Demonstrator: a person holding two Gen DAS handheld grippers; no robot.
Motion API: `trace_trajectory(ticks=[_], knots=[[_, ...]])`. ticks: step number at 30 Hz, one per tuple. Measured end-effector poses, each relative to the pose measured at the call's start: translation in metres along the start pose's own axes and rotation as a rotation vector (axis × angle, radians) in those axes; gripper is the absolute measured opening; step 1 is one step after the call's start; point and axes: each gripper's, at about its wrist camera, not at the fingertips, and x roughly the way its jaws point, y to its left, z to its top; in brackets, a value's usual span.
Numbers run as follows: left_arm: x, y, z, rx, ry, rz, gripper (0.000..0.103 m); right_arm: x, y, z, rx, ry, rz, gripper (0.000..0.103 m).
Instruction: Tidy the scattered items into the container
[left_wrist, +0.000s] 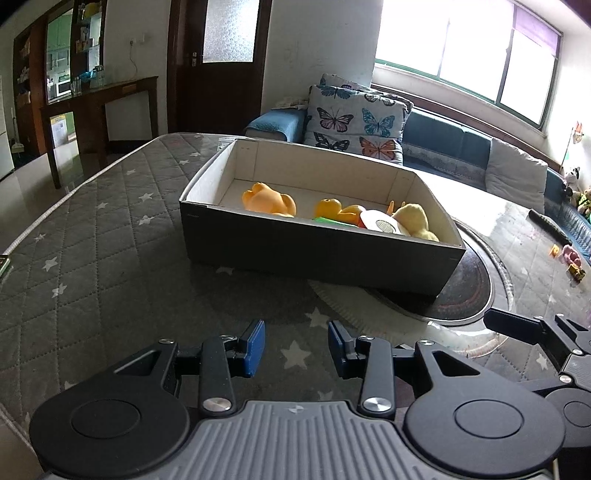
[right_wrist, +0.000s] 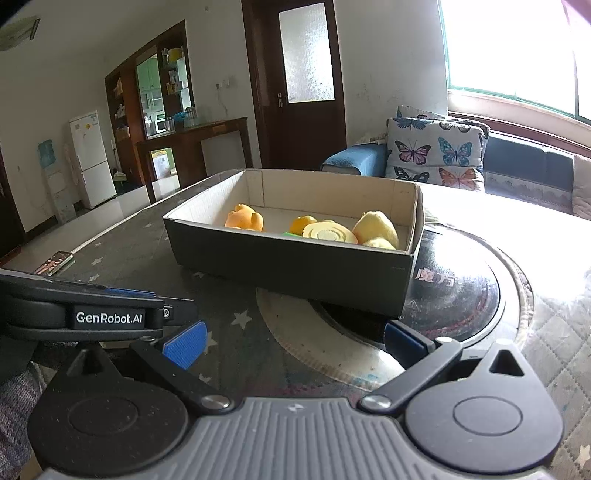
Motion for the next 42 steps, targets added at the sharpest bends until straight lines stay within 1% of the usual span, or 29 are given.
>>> trace_trajectory(ticks=[16,42], knots=[[0.001,0.006,-0.006,-0.013,0.01,0.019,0.04,0.0,0.001,-0.005,0.0,0.015,-0.013,0.103],[0.006,0.005,0.002,-0.006,0.007,0.034,0.04,0.01,0.001,0.003,-0.008,0.027,-0.007,0.103]])
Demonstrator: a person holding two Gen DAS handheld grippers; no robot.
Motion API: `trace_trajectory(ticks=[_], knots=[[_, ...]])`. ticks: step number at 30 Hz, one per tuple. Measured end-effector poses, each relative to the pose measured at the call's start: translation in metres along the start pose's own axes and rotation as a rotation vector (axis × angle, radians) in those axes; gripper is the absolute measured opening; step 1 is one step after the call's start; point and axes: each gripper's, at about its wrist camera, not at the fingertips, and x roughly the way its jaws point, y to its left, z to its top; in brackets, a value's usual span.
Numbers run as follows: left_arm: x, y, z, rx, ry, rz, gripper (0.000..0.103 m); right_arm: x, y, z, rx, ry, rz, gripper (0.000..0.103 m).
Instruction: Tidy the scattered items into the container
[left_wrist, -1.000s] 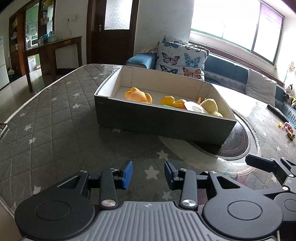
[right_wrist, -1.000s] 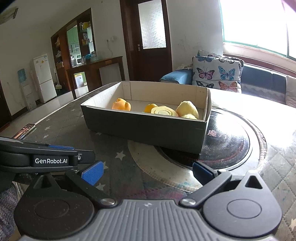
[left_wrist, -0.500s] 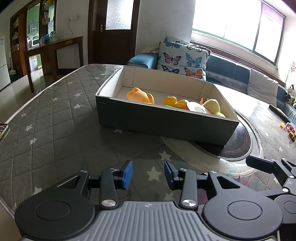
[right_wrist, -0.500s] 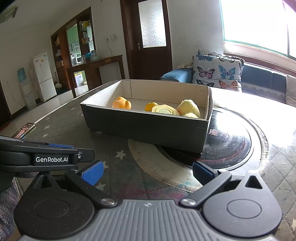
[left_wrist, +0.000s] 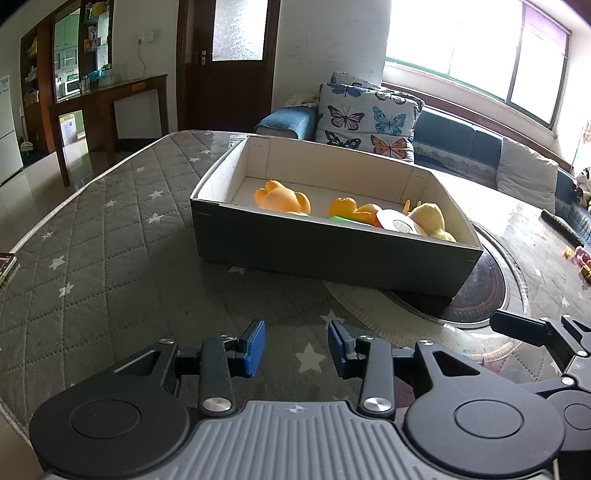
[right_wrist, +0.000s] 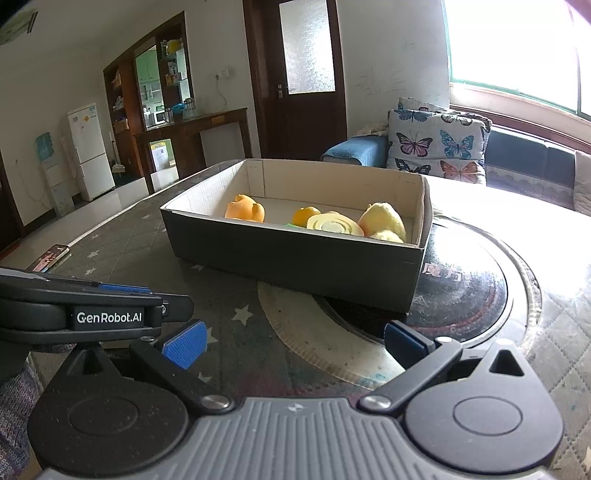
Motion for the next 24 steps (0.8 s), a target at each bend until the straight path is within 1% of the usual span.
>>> trace_trajectory(ticks=[24], knots=[[0.017,-0.004,0.018,0.044,0.007,0.024,0.04,0.023,-0.009,0.014,0.009,0.03,-0.011,0.103]])
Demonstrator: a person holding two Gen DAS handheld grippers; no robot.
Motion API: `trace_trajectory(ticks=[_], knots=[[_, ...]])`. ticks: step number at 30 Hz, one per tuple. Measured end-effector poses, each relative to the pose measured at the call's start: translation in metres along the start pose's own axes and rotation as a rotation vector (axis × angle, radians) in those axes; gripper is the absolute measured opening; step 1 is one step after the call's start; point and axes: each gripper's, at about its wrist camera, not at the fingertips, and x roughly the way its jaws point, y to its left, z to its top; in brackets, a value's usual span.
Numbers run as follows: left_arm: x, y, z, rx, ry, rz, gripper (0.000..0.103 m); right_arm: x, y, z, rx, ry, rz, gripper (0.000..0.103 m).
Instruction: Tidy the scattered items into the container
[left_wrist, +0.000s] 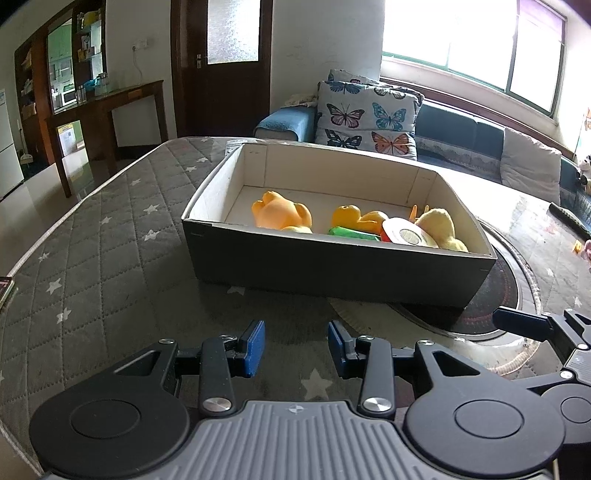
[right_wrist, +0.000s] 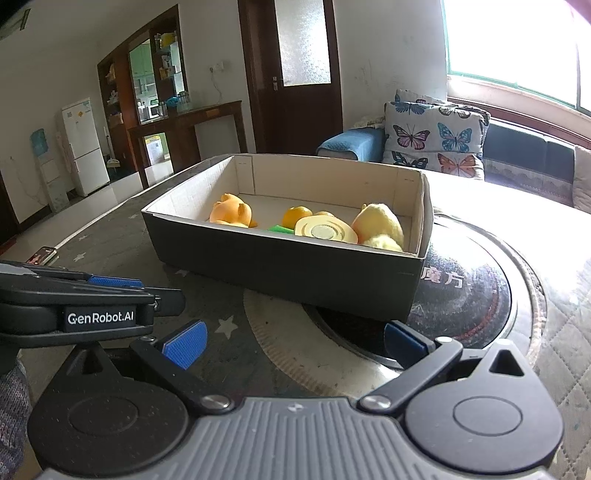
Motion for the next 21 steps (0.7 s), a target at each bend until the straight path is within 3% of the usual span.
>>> trace_trajectory(ticks=[21], knots=[[0.024,-0.006,0.014,0.041,0.018,0.037,0.04,0.024,-0.012,0.01,0.022,0.037,-0.012,0.103]])
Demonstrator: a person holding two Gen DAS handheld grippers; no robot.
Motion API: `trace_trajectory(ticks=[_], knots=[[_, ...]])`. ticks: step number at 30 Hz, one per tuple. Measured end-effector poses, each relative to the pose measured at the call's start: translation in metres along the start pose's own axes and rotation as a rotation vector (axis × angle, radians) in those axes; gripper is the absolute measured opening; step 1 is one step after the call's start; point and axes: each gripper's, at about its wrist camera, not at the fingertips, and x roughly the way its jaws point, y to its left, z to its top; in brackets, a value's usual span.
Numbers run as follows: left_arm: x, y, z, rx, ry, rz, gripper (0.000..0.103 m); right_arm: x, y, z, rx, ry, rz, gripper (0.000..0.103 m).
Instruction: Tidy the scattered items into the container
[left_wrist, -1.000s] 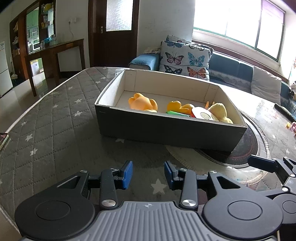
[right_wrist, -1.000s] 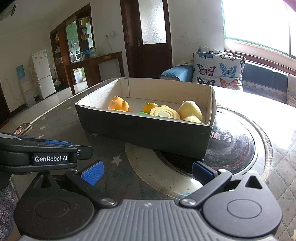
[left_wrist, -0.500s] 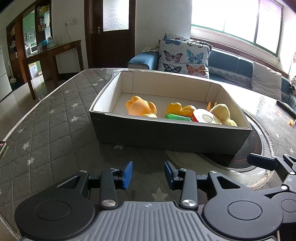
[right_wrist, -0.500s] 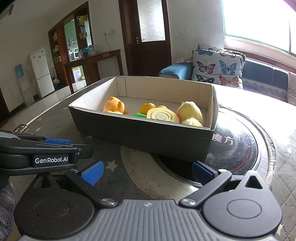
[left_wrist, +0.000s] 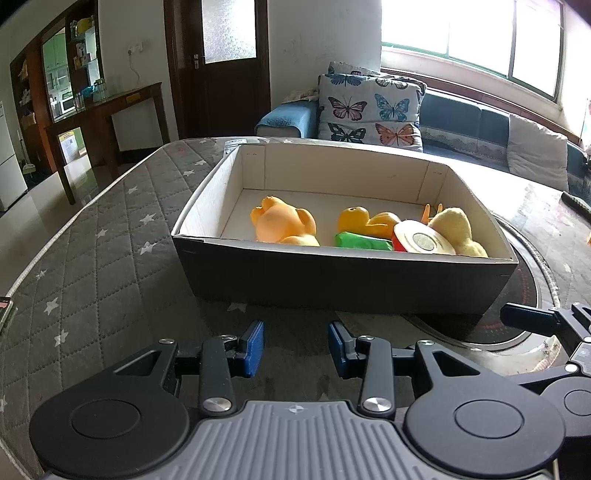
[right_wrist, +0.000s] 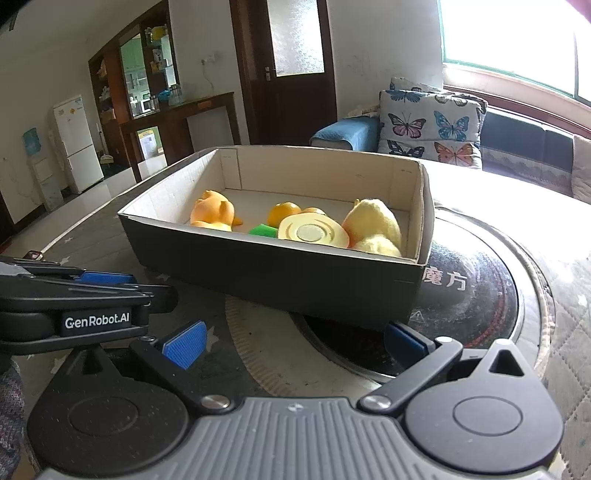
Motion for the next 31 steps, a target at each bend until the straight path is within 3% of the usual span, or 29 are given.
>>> trace_trajectory(ticks=[31], knots=[[0.018,0.0,0.01,-0.01,0.0,0.028,0.039,0.018,-0.007,0.005,0.004,0.029,-0.007,0.103]])
